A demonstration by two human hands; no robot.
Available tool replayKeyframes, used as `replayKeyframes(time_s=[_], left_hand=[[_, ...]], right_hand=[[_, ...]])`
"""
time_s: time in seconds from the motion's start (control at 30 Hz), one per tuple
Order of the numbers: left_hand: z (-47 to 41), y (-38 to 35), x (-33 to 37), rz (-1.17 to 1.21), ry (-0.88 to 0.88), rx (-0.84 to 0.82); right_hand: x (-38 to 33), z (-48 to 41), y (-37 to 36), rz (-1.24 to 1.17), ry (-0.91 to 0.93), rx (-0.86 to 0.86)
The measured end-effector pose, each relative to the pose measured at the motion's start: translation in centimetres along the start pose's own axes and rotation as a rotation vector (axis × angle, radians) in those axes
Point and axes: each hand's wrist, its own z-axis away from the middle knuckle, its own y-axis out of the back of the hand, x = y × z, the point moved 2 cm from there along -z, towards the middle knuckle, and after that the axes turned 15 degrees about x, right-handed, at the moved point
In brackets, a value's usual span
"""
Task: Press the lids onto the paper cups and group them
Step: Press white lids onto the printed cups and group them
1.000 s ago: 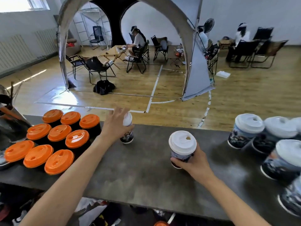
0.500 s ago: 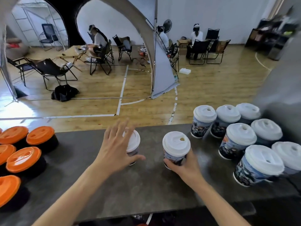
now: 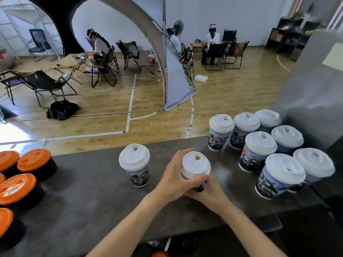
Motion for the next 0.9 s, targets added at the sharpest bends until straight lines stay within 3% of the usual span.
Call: replayKeyframes(time_s=[0.13, 0.23, 0.37, 0.43, 0.53, 0.7, 0.77, 0.83, 0.9], left_hand=[[0.6, -0.4, -0.5, 0.031, -0.002, 0.059], [0.7, -0.1, -0.6, 0.13, 0.063, -0.047], [1.6, -0.3, -0.3, 0.048, 0.059, 0.12], [1.4, 0.0, -0.1, 0.05, 0.095, 0.063], [0.4, 1.0, 0.0, 0.107, 0.1, -0.106], [1.2, -0.6, 0.6, 0.01, 0.022, 0.156], [0.8, -0.5, 0.5, 0.038, 0.045, 0.055], [0.0, 0.3, 0.3, 0.132, 0.112, -0.173], [-0.3, 0.9, 0.0, 0.149, 0.072, -0.206]], right_hand=[[0.9, 0.0, -0.6, 0.011, 0.019, 0.065], [1.6, -0.5, 0.1, -0.002, -0.005, 0.009], [1.3, 0.4, -0.2, -0.021, 0.014, 0.109], [1.5, 0.6, -0.5, -0.032, 0.03, 0.156], [1.9, 0.5, -0.3, -0.071, 0.016, 0.09], [1.9, 0.8, -1.0, -0.033, 0.009, 0.127], [2.4, 0.7, -0.8, -0.029, 0.008, 0.146], [2.9, 0.5, -0.2, -0.018, 0.009, 0.095], [2.9, 0.5, 0.0, 0.002, 0.008, 0.031]])
